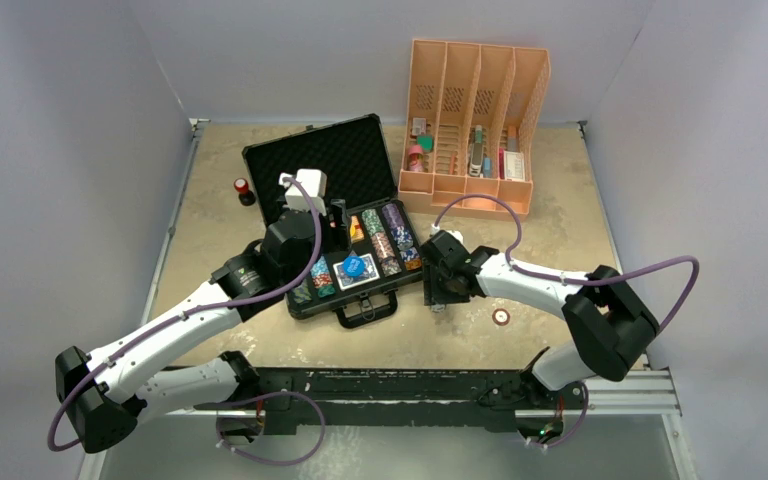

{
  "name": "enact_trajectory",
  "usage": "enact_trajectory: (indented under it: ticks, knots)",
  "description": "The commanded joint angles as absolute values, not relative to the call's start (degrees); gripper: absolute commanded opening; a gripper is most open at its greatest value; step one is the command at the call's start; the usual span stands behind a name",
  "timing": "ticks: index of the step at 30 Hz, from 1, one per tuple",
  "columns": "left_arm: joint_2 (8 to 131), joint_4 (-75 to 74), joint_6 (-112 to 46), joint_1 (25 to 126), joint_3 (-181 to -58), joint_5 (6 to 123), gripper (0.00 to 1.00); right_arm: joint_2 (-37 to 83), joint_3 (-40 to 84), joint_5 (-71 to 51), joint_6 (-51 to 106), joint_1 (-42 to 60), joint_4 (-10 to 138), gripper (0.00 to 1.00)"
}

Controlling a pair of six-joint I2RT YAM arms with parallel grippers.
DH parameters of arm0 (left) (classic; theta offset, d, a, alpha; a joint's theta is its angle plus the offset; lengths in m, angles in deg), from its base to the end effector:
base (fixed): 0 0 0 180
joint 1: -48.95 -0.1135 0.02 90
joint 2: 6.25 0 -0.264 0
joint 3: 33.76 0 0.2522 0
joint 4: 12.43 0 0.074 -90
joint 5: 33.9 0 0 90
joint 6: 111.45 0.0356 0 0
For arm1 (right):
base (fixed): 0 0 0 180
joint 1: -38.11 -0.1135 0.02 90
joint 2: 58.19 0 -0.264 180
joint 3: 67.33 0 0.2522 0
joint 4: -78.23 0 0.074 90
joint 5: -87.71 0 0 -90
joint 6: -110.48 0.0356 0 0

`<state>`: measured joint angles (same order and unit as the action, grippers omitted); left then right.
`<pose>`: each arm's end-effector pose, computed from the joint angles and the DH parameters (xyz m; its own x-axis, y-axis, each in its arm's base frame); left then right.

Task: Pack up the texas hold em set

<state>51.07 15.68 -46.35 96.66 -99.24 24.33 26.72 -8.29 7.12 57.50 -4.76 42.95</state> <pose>0.1653 -0.1539 0.3359 -0.3328 -0.1661 -0.9283 0.1717 0.9572 -0.2328 0.2064 0.1836 0.1708 -0.8818 -0.0081 -0.4715 -0.1032 0.9789 0.1762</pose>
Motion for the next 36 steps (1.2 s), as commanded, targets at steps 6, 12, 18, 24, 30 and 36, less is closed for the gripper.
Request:
enact_trajectory:
  ticks: [6, 12, 18, 24, 30, 36]
  knots:
    - [51.0, 14.2, -46.4, 97.0, -100.5, 23.7, 0.67, 28.8, -6.3, 8.4, 56.8, -5.2, 39.9, 0.61]
    - [51.0, 14.3, -46.3, 96.9, -100.5, 23.4, 0.67, 31.3, -5.1, 7.7, 55.9, -6.1, 39.6, 0.62]
    - [51.1, 14.2, -46.3, 96.9, -100.5, 23.2, 0.67, 35.2, -4.9, 8.0, 56.0, -6.4, 38.1, 0.56]
    - [51.1, 14.3, -46.2, 96.9, -100.4, 22.8, 0.67, 37.7, -6.0, 7.4, 56.4, -6.5, 38.3, 0.39]
    - [51.9, 14.5, -47.3, 96.9, -100.4, 22.0, 0.69, 35.1, -5.2, 8.9, 60.6, -6.5, 37.6, 0.32]
    - [54.2, 14.4, -49.0, 96.9, -100.4, 24.4, 0.71, 26.7, -3.5, 12.0, 62.9, -6.1, 34.8, 0.34]
